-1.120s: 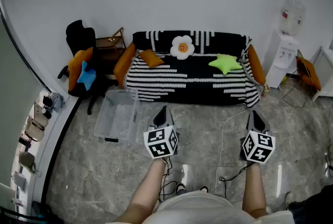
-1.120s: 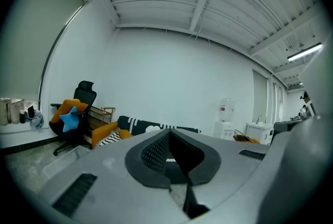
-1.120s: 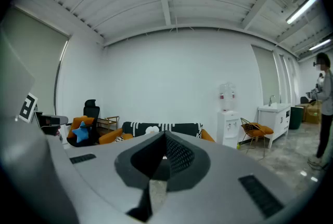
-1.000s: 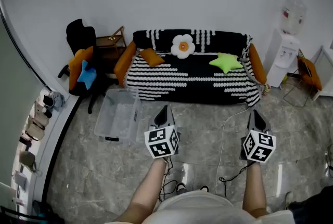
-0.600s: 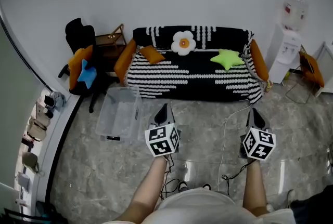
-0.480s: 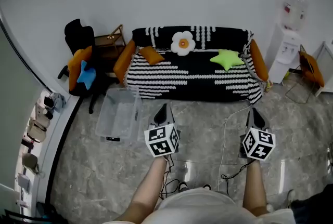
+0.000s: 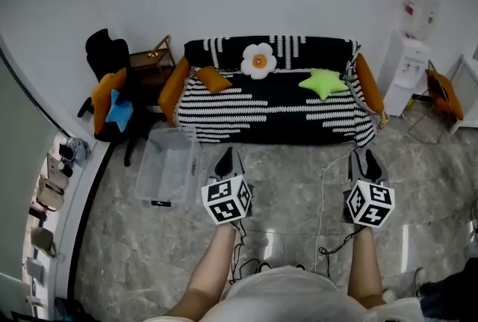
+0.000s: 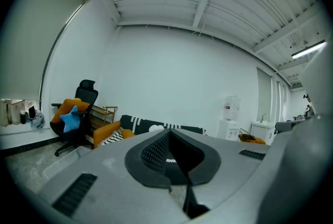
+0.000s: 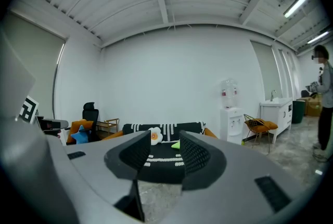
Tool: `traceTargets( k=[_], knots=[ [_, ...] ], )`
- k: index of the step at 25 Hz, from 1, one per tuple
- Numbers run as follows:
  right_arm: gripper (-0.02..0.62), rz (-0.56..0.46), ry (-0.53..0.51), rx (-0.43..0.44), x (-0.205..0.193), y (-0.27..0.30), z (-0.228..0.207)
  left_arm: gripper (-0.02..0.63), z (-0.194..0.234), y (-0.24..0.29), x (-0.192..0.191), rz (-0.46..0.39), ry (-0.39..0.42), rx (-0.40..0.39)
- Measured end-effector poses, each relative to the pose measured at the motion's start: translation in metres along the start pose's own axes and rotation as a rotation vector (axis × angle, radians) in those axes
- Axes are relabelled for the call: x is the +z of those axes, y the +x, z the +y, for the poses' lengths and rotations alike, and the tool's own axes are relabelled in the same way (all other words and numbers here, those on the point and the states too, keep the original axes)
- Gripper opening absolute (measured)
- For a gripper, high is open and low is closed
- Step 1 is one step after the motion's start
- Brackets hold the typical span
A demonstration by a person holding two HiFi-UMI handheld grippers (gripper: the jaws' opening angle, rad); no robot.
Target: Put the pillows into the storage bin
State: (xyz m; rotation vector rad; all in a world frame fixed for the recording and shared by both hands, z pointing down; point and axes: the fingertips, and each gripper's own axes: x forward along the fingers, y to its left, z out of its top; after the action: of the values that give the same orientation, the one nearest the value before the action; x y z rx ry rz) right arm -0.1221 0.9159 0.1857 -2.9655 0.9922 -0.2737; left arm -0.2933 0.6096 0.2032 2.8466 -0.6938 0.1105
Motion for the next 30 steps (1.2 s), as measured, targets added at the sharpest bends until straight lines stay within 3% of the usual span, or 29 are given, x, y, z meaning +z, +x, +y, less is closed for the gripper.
traceTargets(
  k=[17,23,30],
  knots=[
    [0.175,0.081,0.033,-0.079,-0.037,0.047,0.021,0.003,0.064,0.044,-0.027,0.092,0.013,0.000],
    [0.173,0.087,0.037,-0.081,-0.033,0.122,0.005,0.003,0.073,0.112,-0.030,0.106,0.002,0.026],
    [0.172,0.104,0.032,-0.046,-0.004,0.244,-0.023,0.003,0.057,0.229,-0.010,0.102,-0.007,0.048]
  ],
)
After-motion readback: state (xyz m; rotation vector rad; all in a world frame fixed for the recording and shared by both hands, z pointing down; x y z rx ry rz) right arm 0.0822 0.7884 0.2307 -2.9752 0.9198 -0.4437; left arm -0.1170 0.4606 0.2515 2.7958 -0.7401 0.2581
